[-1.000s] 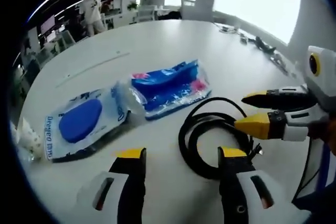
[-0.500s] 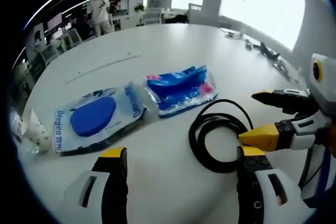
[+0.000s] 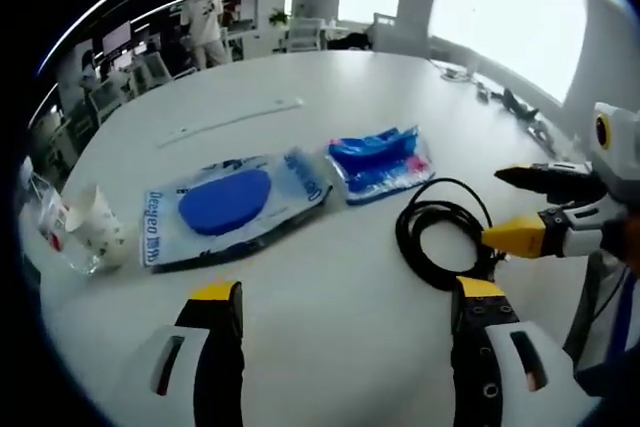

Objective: Arrange the tabletop items into an orderly group along one side of the table until the central work area is clear of visible clutter.

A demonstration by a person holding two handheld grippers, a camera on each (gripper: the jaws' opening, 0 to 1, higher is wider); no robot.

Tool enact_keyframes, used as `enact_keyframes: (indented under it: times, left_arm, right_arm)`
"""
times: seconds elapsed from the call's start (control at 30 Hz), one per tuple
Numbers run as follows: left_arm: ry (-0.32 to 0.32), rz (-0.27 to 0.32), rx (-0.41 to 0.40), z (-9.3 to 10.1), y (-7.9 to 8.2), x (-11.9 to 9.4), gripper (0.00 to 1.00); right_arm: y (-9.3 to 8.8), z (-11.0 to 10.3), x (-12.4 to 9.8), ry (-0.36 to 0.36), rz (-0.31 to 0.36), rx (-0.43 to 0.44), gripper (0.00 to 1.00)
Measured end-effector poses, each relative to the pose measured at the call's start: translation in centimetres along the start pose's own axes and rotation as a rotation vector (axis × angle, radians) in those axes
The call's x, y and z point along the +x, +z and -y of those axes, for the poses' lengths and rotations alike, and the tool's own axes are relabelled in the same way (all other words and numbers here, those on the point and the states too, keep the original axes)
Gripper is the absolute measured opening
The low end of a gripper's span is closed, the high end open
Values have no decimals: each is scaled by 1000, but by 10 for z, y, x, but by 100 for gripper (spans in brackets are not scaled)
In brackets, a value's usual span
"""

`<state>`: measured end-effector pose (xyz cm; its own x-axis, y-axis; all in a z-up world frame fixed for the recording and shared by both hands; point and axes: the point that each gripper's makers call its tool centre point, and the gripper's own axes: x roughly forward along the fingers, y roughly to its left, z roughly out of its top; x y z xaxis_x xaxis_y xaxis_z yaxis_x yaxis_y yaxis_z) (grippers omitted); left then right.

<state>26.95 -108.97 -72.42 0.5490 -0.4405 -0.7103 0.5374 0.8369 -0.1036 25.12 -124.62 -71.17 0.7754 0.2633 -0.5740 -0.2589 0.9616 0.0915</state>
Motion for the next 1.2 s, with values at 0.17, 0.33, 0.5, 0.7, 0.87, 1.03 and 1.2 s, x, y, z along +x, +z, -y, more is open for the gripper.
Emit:
enact_keyframes:
  times: [0.17,0.33,0.5,0.7,0.87,1.03,1.2]
  left_arm:
    - [19,16,-12,-20,-6,-21,84]
    - [44,21,-46,-43,-20,-41,84]
    - [54,17,-52,-60,-35,-59,83]
    - [59,26,-59,-83,-49,-85,83]
    - [62,34,-28,-110,-61,-106,82]
    - [82,35,-32,-135,-71,-124,83]
    - [102,41,-53,-162,-86,-147,83]
  right_arm:
    - [3,-9,-5,0,4,-10,72]
    - [2,-20,-6,-7,3,-5,72]
    - [7,-39,-10,-1,9,-20,72]
    - [10,-59,-14,10,16,-30,72]
    - [8,-73,-18,6,11,-22,72]
    - [9,-83,-24,-3,13,-20,75]
    - [3,-87,-30,-18,2,-12,77]
